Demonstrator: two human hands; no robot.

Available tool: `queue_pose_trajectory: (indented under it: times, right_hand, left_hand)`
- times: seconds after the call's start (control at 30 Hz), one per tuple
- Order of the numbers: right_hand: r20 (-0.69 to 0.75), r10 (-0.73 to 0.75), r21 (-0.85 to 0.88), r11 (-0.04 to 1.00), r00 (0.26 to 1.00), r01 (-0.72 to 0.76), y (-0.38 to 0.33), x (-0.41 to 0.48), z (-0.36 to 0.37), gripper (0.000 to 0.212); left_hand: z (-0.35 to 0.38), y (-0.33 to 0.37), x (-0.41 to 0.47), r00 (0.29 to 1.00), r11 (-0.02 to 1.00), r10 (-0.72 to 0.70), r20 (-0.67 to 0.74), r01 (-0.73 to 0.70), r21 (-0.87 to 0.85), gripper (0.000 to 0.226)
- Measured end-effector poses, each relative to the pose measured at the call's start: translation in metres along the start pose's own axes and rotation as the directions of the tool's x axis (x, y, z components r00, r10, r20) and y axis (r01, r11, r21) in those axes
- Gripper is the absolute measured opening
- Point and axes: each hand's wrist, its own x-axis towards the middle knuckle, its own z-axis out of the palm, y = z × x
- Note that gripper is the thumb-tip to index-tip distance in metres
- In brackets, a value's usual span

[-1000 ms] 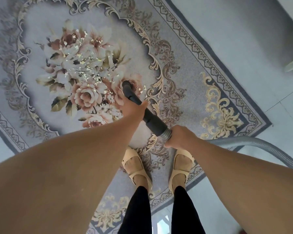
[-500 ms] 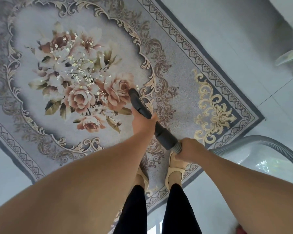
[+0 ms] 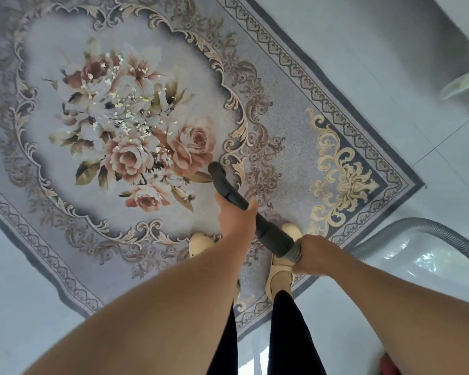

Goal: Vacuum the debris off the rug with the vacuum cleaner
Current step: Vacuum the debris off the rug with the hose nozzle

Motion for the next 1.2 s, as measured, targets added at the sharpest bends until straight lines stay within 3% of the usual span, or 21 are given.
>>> queue_pose_trajectory:
  times: [0.2, 0.5, 0.67, 0.87, 1.0, 1.2]
  right_hand:
    - [0.027, 0.000, -0.037, 0.999, 1.000, 0.001, -0.001, -0.004, 0.004, 0.037]
    - [-0.104, -0.127, -0.004, 0.992, 0.986, 0.127, -0.091, 0.040, -0.027, 0.041]
    - [-0.081, -0.144, -0.013, 0.990, 0.986, 0.143, -0.101, 0.043, -0.017, 0.043]
    - [-0.040, -0.076, -0.057, 0.996, 0.996, 0.074, -0.074, 0.033, -0.003, 0.043]
    - [0.003, -0.071, -0.088, 0.994, 0.997, 0.071, -0.083, 0.032, -0.003, 0.039]
    - [-0.052, -0.143, -0.060, 0.988, 0.988, 0.140, -0.151, 0.052, -0.012, 0.026]
  left_hand:
    - [-0.001, -0.019, -0.005, 1.000, 0.996, -0.025, -0.010, 0.024, -0.089, 0.075]
    - [-0.073, 0.009, 0.055, 0.977, 0.985, 0.008, -0.215, -0.045, -0.165, 0.064]
    - [-0.083, 0.007, 0.066, 0.984, 0.991, 0.025, -0.175, -0.048, -0.125, 0.062]
    - [-0.065, -0.018, 0.049, 0.995, 0.995, -0.036, -0.097, 0.026, -0.097, 0.082]
    - [-0.074, -0.025, 0.047, 0.993, 0.984, -0.080, -0.091, 0.064, -0.168, 0.084]
    - [-0.131, -0.007, 0.093, 0.989, 0.988, 0.026, -0.146, -0.048, -0.146, 0.071]
